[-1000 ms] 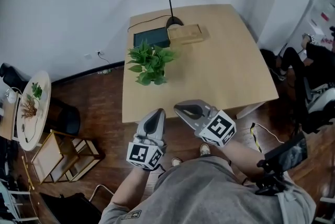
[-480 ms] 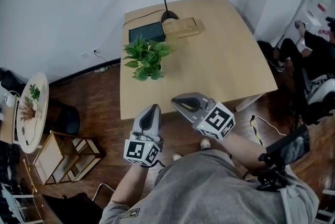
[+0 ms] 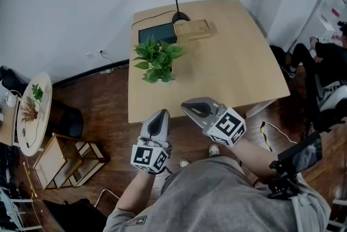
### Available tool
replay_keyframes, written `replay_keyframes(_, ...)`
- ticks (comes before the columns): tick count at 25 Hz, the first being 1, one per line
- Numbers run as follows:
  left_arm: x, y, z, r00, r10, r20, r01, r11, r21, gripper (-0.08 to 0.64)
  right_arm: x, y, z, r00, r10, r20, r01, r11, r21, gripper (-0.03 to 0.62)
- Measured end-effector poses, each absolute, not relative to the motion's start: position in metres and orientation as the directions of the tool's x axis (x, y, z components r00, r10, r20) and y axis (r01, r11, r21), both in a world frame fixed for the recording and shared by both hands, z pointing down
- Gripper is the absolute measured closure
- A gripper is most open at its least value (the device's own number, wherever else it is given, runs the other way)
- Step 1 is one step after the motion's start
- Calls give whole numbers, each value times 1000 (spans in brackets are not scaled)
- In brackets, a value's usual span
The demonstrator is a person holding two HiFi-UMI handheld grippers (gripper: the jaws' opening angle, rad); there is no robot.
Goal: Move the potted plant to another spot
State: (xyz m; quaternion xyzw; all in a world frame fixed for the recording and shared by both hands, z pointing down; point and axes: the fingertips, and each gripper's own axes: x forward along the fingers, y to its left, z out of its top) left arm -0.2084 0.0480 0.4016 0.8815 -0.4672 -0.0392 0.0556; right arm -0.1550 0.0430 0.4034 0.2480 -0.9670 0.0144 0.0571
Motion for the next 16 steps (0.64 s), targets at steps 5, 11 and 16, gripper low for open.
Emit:
replay_keyframes(5,-218,49,405,559,-829,-15,-819,-555,147,560,-163,43,405,-866,-484,123,-488,873,-2,586)
replay_keyframes(11,-233,54,407,568,-823,-16,-811,-563,159,560,-175,44,406,-853,-507,126,-511,860,-4,586)
replay_keyframes(16,-251,61,412,576,-817,-22,-804,-572,162,560,-188,48,409,-840,-528,122,-533,846,-4,586)
